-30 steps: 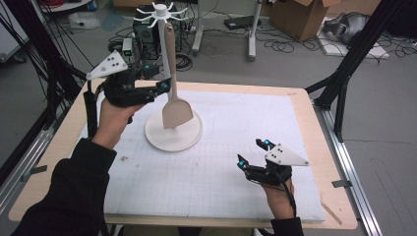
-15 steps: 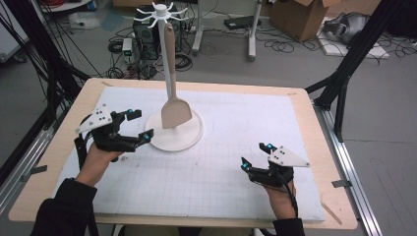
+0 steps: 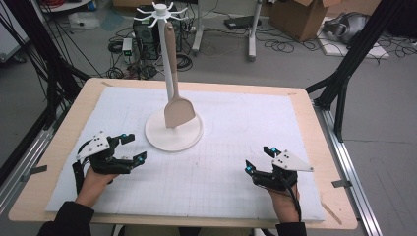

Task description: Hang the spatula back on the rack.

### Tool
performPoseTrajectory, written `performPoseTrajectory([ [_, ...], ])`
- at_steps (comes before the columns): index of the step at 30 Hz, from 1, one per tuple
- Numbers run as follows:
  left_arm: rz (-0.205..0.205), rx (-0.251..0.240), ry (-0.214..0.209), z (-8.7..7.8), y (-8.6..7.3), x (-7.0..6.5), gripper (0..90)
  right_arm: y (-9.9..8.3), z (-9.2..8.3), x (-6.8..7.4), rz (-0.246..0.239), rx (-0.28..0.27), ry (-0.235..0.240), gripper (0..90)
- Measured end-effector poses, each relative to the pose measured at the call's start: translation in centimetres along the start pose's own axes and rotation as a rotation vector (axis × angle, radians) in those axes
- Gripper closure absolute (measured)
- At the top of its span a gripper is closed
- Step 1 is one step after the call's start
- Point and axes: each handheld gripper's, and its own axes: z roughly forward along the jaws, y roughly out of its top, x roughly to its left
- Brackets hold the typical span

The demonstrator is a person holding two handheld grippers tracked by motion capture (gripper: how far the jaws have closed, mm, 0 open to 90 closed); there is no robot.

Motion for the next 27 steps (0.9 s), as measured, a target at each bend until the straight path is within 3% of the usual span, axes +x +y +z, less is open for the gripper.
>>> performPoseTrajectory([
  [9,-0.015,-0.012,0.009,-0.5,-0.5,0.1,16.5,-0.2,0.0,0.4,0.006,0.008,-0.006,21.3],
  [27,-0.042,-0.004,0.034,-0.5,-1.1,0.8,17.0,-0.7,0.3,-0.2,0.026,0.03,-0.009,21.3],
])
